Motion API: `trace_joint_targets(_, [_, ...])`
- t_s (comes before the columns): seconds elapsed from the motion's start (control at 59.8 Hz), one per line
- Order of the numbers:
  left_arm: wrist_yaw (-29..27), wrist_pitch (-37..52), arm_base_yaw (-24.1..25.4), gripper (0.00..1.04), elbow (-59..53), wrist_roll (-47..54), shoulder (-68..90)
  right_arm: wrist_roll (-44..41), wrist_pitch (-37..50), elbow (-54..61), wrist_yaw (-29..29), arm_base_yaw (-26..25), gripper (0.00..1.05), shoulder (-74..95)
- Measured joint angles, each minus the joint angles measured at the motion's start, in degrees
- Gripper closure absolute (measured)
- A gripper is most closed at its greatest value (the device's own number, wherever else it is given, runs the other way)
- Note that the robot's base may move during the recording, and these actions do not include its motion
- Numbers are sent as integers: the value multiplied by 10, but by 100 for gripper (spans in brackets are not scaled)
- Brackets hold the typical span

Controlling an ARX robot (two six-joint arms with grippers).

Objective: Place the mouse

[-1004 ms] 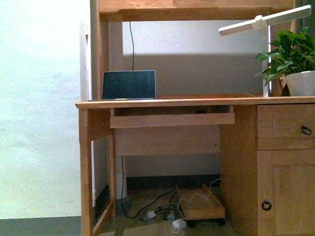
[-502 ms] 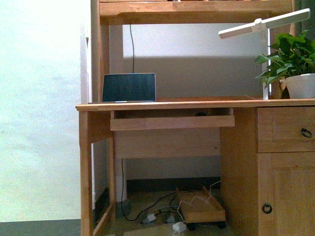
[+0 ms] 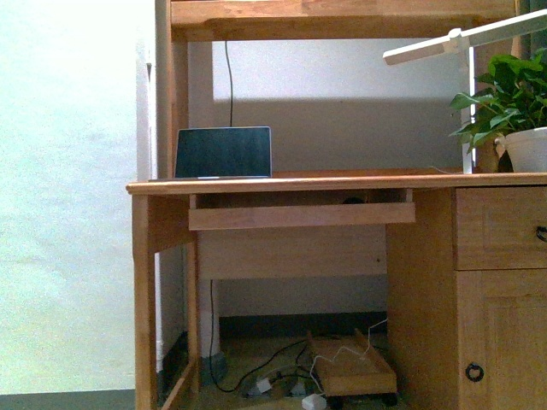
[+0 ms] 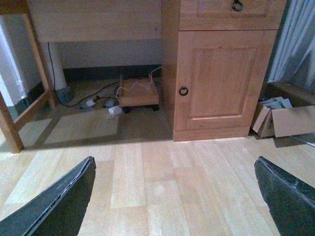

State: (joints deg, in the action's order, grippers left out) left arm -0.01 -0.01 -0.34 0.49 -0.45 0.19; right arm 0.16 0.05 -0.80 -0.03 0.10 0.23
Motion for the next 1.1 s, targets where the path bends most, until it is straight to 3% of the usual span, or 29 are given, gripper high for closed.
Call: trace_joint_targets(1.104, [0, 0, 0, 8, 0, 0, 0, 0, 0, 0, 0, 0, 7, 0])
